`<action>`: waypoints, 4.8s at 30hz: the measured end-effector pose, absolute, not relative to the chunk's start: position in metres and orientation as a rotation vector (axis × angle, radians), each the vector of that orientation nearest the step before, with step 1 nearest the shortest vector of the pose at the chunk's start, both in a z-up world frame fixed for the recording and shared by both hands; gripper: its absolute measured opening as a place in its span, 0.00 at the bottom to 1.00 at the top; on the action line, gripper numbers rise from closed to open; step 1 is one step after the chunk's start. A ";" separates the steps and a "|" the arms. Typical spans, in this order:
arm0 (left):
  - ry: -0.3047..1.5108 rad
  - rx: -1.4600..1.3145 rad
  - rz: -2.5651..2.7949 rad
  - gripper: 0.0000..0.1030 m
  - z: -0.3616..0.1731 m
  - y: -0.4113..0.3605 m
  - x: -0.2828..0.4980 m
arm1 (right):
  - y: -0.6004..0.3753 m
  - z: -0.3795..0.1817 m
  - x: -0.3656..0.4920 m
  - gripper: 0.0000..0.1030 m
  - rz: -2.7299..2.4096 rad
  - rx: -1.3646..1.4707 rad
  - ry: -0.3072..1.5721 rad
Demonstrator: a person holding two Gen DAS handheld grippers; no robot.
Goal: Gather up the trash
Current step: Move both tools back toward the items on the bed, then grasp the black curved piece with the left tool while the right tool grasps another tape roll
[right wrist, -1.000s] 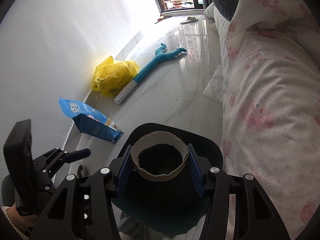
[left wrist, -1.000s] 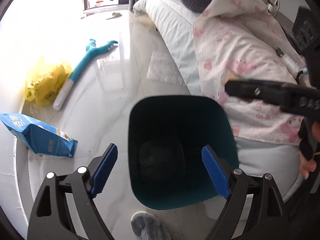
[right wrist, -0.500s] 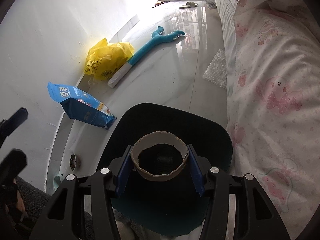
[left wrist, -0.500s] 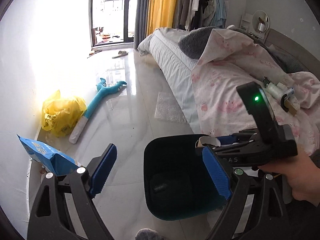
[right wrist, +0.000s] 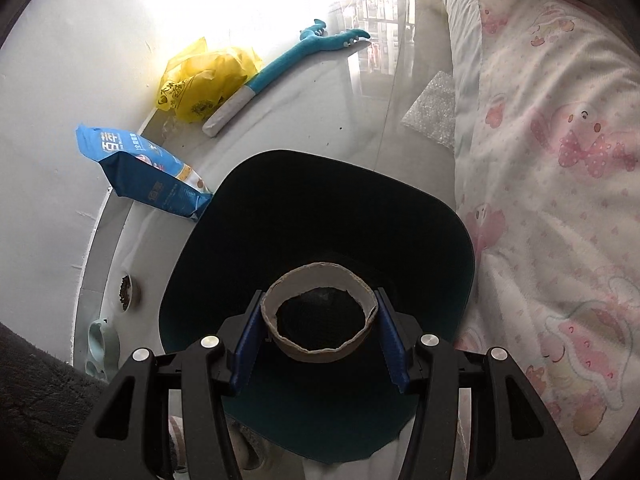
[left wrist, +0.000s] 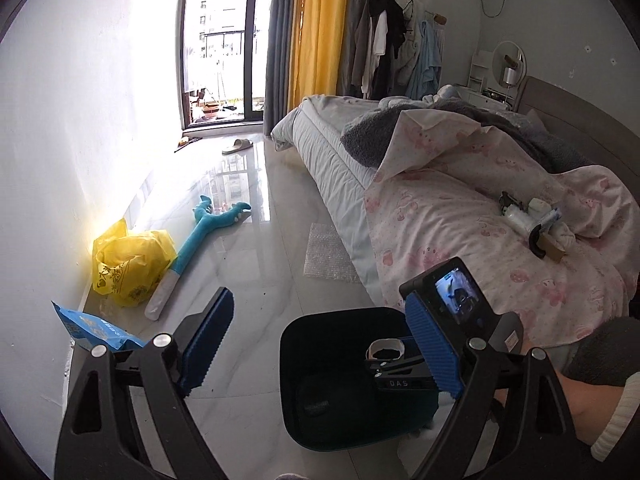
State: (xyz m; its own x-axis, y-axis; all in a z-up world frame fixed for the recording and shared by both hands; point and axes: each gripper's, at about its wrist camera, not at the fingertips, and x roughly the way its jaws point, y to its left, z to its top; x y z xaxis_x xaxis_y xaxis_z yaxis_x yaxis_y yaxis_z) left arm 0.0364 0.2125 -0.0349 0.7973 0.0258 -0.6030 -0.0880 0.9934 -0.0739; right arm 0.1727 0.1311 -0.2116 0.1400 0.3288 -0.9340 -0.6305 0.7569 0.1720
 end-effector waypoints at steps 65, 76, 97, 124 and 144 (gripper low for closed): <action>0.659 -0.221 -0.174 0.89 -0.017 0.058 0.145 | -0.143 -0.058 0.200 0.79 0.516 0.007 0.756; 0.678 -0.234 -0.205 0.89 -0.027 0.037 0.158 | -0.172 -0.080 0.209 0.66 0.501 0.025 0.808; 0.728 -0.216 -0.270 0.84 -0.055 -0.011 0.181 | -0.191 -0.083 0.206 0.42 0.544 0.036 0.806; 0.816 -0.126 -0.248 0.51 -0.095 -0.082 0.212 | -0.268 -0.048 0.179 0.42 0.562 0.114 0.642; 0.858 -0.198 -0.277 0.19 -0.102 -0.065 0.217 | -0.258 -0.042 0.180 0.42 0.565 0.102 0.630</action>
State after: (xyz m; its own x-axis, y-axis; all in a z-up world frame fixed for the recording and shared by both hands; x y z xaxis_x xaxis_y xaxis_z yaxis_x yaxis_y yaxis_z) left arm 0.2167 -0.0650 -0.1015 0.6217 -0.3185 -0.7156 0.1608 0.9460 -0.2814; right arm 0.1803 -0.2581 -0.0416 0.6629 0.5293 -0.5295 -0.4686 0.8449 0.2580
